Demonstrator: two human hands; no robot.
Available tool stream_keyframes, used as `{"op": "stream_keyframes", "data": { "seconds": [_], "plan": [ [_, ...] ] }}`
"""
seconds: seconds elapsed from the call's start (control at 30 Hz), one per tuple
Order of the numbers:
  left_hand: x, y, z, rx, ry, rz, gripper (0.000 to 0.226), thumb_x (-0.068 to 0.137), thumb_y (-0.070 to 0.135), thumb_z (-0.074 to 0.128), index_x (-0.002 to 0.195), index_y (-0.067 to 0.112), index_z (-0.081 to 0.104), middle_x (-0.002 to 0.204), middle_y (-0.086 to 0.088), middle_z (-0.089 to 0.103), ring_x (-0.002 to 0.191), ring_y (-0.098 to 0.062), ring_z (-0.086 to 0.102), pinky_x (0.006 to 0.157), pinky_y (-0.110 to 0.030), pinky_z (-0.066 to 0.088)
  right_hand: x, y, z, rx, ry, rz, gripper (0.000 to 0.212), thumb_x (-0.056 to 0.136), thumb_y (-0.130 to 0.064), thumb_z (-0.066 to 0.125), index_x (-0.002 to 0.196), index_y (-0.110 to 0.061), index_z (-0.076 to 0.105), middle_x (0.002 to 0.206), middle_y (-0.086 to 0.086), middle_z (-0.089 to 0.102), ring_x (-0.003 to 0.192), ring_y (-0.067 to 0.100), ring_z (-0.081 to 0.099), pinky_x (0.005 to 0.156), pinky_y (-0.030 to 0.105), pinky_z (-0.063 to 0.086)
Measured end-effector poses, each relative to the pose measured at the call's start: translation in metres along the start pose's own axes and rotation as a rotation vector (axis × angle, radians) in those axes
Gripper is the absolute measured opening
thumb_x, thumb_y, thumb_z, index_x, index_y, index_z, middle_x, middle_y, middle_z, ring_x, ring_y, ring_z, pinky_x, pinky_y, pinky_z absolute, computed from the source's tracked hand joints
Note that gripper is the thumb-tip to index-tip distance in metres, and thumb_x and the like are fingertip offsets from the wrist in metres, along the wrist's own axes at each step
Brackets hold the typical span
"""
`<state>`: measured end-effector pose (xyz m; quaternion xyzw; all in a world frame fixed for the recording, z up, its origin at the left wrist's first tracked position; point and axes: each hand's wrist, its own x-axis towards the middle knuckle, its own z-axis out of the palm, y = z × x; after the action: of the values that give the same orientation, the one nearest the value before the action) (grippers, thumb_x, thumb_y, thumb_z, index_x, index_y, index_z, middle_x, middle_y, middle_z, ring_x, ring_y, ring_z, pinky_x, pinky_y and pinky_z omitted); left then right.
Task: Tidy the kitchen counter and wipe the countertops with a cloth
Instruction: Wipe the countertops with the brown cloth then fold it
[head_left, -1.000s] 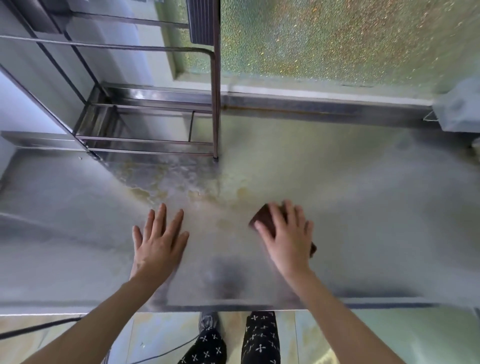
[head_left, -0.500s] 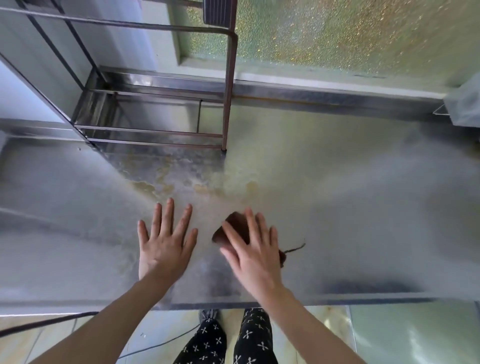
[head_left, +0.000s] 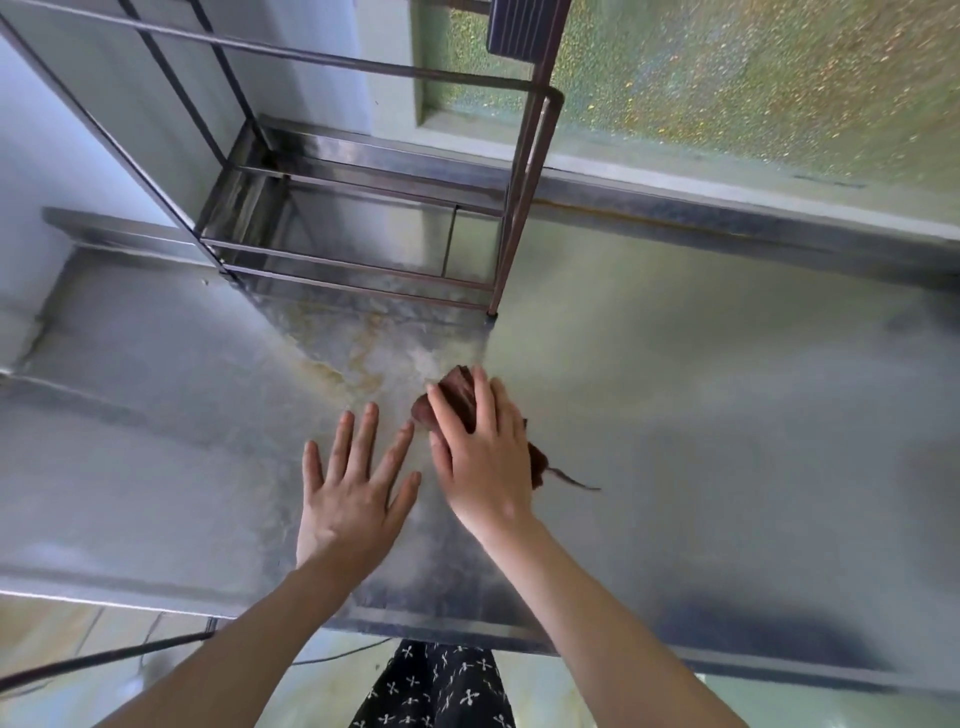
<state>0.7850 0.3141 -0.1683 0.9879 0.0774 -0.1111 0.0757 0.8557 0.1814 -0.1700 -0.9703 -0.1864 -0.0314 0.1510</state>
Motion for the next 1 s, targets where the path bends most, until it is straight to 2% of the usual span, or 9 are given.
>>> {"op": "stream_keyframes", "data": {
  "seconds": [0.13,0.3,0.4,0.5,0.63,0.73,0.8,0.87,1.0],
  "plan": [
    [0.002,-0.001,-0.013,-0.061,-0.062,-0.029,0.061,0.088,0.062,0.005,0.142,0.037,0.019,0.154,-0.004,0.020,0.142,-0.023,0.015,0.110,-0.053,0.018,0.004,0.054,-0.017,-0.062,-0.048,-0.108,0.045,0.092,-0.040,0.042,0.136,-0.031,0.041,0.144,0.019,0.037,0.125,0.041,0.042,0.101,0.050,0.037],
    [0.004,-0.024,-0.039,-0.132,0.031,-0.153,0.077,0.081,0.070,0.040,0.143,0.029,0.022,0.155,-0.007,0.012,0.143,-0.027,0.013,0.112,-0.051,0.016,0.023,0.102,-0.029,-0.033,0.109,0.398,0.048,0.090,-0.033,0.054,0.136,-0.020,0.045,0.137,0.027,0.039,0.115,0.047,0.044,0.096,0.052,0.039],
    [-0.002,-0.051,-0.046,-0.205,-0.049,-0.376,0.105,0.064,0.078,0.049,0.146,0.027,0.009,0.156,-0.009,-0.003,0.144,-0.028,0.001,0.114,-0.050,0.011,0.023,0.068,-0.019,-0.015,0.118,0.508,0.054,0.089,-0.025,0.056,0.139,-0.015,0.039,0.140,0.029,0.035,0.119,0.047,0.040,0.097,0.053,0.036],
    [-0.008,-0.074,-0.047,-0.169,-0.134,-0.411,0.117,0.052,0.088,0.043,0.146,0.027,0.009,0.156,-0.011,-0.004,0.143,-0.029,0.000,0.113,-0.049,0.014,0.009,0.020,-0.010,0.004,0.081,0.339,0.053,0.088,-0.024,0.056,0.138,-0.015,0.042,0.139,0.025,0.040,0.117,0.044,0.044,0.095,0.051,0.040],
    [-0.008,-0.076,-0.046,-0.101,-0.163,-0.381,0.118,0.050,0.087,0.032,0.147,0.025,0.005,0.156,-0.013,-0.004,0.143,-0.030,0.000,0.112,-0.049,0.016,-0.015,-0.026,-0.001,0.056,-0.063,-0.057,0.047,0.092,-0.033,0.047,0.137,-0.022,0.044,0.135,0.018,0.047,0.119,0.038,0.047,0.093,0.052,0.047],
    [-0.008,-0.075,-0.043,-0.092,-0.168,-0.367,0.116,0.053,0.086,0.029,0.146,0.025,-0.002,0.155,-0.014,-0.007,0.143,-0.031,-0.004,0.113,-0.051,0.015,-0.018,-0.010,-0.005,0.023,-0.111,-0.291,0.046,0.091,-0.037,0.045,0.135,-0.023,0.047,0.132,0.016,0.052,0.115,0.035,0.052,0.090,0.049,0.050],
    [-0.008,-0.076,-0.043,-0.074,-0.176,-0.353,0.115,0.056,0.086,0.029,0.146,0.024,-0.005,0.155,-0.014,-0.008,0.143,-0.031,-0.005,0.113,-0.052,0.015,-0.015,0.016,-0.007,-0.033,-0.066,-0.330,0.045,0.092,-0.037,0.046,0.134,-0.023,0.048,0.131,0.017,0.053,0.112,0.036,0.053,0.090,0.048,0.050],
    [-0.009,-0.077,-0.043,-0.052,-0.187,-0.339,0.112,0.059,0.086,0.029,0.146,0.024,-0.007,0.155,-0.014,-0.009,0.143,-0.031,-0.005,0.113,-0.051,0.016,-0.015,0.034,-0.010,-0.052,0.014,-0.153,0.045,0.092,-0.036,0.046,0.133,-0.020,0.050,0.132,0.020,0.050,0.111,0.039,0.051,0.094,0.049,0.046],
    [-0.009,-0.076,-0.042,-0.041,-0.210,-0.317,0.108,0.067,0.084,0.031,0.144,0.023,-0.013,0.154,-0.015,-0.015,0.143,-0.032,-0.008,0.113,-0.051,0.015,-0.004,0.008,-0.003,-0.037,0.167,0.491,0.045,0.092,-0.027,0.054,0.135,-0.019,0.047,0.139,0.022,0.041,0.113,0.046,0.043,0.094,0.052,0.042]
  ]
}}
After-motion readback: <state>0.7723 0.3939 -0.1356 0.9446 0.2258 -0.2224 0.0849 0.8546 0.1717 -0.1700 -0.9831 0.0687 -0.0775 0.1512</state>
